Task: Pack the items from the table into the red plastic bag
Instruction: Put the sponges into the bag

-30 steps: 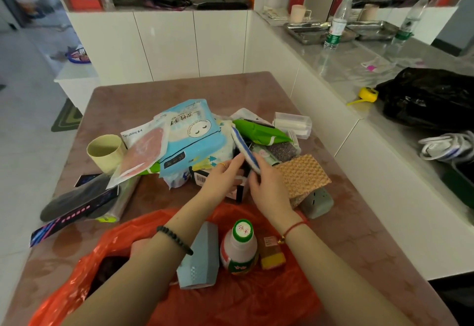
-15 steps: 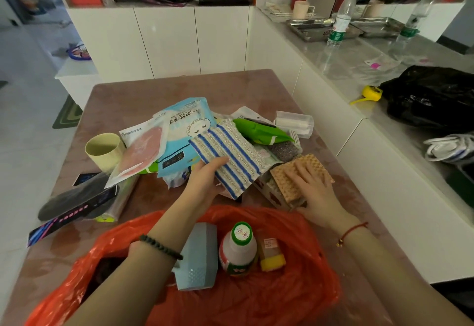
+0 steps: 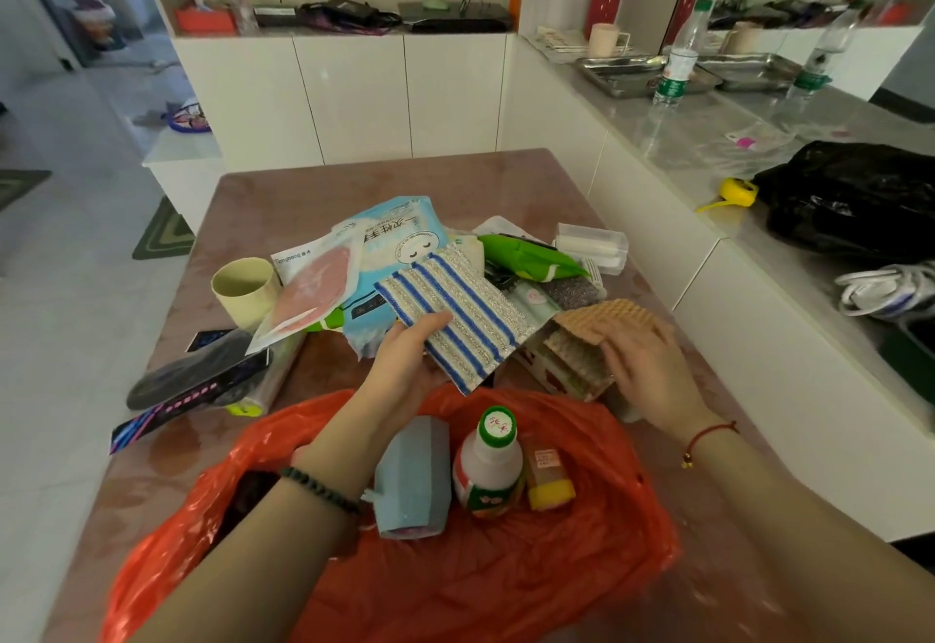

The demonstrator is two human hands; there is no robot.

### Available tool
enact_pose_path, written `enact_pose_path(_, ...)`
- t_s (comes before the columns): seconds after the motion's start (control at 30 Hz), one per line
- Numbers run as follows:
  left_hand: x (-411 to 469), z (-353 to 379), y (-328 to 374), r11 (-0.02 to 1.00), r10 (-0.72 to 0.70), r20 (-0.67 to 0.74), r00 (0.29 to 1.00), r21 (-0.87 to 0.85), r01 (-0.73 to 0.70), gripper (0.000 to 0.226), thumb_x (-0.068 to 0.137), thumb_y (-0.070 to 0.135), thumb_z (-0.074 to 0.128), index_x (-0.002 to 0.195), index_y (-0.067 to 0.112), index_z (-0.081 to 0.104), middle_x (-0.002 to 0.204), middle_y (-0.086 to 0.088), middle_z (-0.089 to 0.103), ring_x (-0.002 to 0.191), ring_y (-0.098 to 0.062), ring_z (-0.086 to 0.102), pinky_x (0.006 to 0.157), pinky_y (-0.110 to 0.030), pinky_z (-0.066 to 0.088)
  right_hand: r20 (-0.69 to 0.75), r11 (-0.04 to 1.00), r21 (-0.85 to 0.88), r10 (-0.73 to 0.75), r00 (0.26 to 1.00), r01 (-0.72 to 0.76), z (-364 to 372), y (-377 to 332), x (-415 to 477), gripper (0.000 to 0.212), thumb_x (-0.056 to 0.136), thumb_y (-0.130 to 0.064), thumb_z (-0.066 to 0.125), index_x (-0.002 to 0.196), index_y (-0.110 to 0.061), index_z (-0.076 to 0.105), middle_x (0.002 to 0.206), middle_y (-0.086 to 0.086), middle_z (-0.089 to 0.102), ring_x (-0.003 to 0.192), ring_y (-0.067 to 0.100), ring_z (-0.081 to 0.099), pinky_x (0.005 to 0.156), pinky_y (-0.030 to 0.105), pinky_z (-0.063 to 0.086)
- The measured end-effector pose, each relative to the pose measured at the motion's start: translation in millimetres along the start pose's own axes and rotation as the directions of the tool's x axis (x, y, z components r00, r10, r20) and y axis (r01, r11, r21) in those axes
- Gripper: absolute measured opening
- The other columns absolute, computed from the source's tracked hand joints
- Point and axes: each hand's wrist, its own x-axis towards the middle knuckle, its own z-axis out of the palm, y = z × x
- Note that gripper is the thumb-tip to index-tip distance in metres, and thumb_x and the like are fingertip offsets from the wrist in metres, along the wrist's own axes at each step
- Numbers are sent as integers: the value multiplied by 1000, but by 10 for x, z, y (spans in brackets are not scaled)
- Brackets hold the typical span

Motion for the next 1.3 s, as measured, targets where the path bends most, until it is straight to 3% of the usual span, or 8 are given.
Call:
enact_pose_path(0.23,-326,-195,-15,999,35,13,999,-4,-35,17,91,16,51,105,22,57,112,-4,67,94,-17,68,77,-38,57,-501,775,629,468,728,-65,-671,-710,232,28,97,-12,35,104,6,56,88,6,54,71,-3,45,63,10,35)
enact_pose_path(0.47,-545,-128,-140,987,58,76,995,148,-69,67,63,43,75,121,21,51,121,-3,63,106,-17,63,91,-37,53,-68,668,734,251,966,-122,-596,-1648,66,19,93,-17,49,105,-14,63,86,-18,57,78,-15,51,66,-5,37)
enact_pose_path(0.57,-515,-101,-122,989,31,59,998,145,-39,51,69,29,73,116,20,55,114,-2,66,101,-16,65,86,-35,53,49,551,796,355,934,-251,-517,-1510,134,23,90,-21,55,109,-13,65,94,-7,64,81,2,59,74,11,49)
enact_pose_path(0.7,-363,-124,10,1000,-4,5,1000,17,4,28,85,18,61,113,20,56,112,-4,65,100,-18,63,79,-33,53,177,182,841,797,577,-509,-241,-814,207,52,76,-20,73,121,-8,50,112,4,56,99,19,56,91,39,50)
enact_pose_path(0.8,-244,-154,68,997,-52,-22,998,50,53,36,86,24,61,120,19,52,111,-5,65,98,-20,63,74,-37,54,459,-159,772,809,367,-615,308,-105,119,94,40,-34,92,119,-5,50,118,9,60,101,25,61,86,45,53)
enact_pose_path(0.9,-152,-161,56,993,-103,-46,994,48,105,28,87,26,59,113,21,55,102,-3,67,91,-20,64,70,-38,53,600,-349,719,748,283,-602,391,-128,85,66,69,-17,79,125,-1,50,126,16,58,111,31,59,83,42,54)
enact_pose_path(1.13,-184,-223,30,992,-128,-77,989,-18,127,34,86,25,59,118,19,53,108,-5,66,93,-20,64,69,-36,54,429,-277,805,883,192,-525,175,-397,129,49,75,-8,72,117,7,53,120,19,60,106,32,61,90,42,51)
enact_pose_path(1.3,-558,-588,76,999,32,-86,996,25,-29,36,68,38,74,99,28,59,100,1,72,89,-16,69,67,-30,57,207,-146,976,858,471,-163,-349,-686,2,26,84,-12,60,109,-8,60,109,6,65,103,20,62,93,39,51)
